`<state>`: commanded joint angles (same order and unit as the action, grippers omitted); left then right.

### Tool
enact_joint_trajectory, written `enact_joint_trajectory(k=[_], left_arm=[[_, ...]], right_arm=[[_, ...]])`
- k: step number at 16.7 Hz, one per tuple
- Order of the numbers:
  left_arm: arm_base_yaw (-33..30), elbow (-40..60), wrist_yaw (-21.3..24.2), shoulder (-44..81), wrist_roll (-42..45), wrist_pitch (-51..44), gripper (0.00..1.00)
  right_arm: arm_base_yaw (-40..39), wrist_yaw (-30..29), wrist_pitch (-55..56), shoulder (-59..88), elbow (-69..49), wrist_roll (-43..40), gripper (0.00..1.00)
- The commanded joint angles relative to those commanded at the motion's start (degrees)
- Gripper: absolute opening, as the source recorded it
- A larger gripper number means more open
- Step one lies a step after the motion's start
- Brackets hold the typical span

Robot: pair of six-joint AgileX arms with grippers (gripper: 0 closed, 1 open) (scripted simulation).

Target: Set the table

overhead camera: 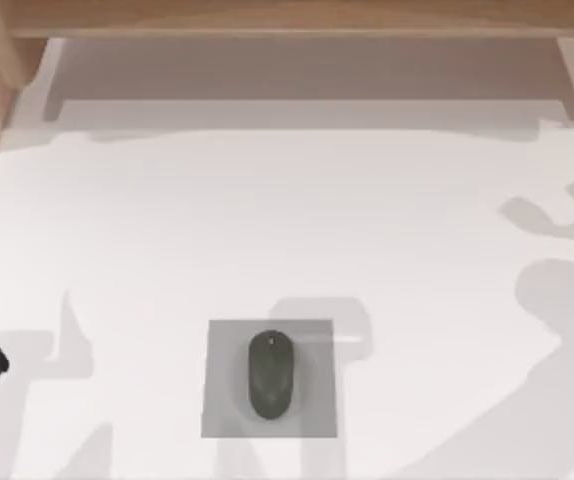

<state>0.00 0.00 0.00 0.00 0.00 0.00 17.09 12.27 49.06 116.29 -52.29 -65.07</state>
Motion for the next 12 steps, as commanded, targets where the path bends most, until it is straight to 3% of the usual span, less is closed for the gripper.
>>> enact_joint_trajectory(k=[4, 12], left_arm=[[0.0, 0.0, 0.0, 0.0, 0.0, 0.0, 1.00], [0.0, 0.0, 0.0, 0.0, 0.0, 0.0, 1.00]], right_arm=[[-3.8, -1.2, -9.6, -21.8, 10.3, 14.1, 1.00], [-11.2, -5.3, -29.6, -79.9, 31.5, 42.2, 1.00]])
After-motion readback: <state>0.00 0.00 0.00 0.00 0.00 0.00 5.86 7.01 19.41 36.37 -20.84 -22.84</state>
